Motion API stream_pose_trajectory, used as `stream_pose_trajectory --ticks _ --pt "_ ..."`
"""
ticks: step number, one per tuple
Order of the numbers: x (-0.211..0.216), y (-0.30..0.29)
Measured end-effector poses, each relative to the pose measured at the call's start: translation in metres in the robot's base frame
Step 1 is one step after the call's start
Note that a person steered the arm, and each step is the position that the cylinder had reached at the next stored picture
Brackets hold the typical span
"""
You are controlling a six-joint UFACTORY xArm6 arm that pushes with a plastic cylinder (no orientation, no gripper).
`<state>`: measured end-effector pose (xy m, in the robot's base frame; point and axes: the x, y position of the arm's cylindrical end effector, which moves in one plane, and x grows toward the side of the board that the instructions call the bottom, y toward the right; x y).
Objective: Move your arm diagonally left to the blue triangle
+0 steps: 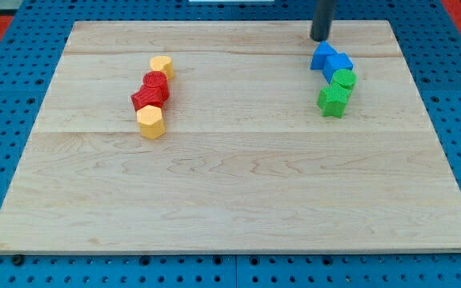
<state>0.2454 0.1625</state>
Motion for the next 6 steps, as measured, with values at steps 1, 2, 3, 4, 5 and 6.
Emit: stream_pose_trajectory --ticks 1,2,3,4,5,6 --pt "0.009 -0.006" --pt "0.009 -0.040" --pt "0.015 -0.061" --pt "0.008 -0.054" --pt "-0.003 -0.032" --pt "-0.003 0.005"
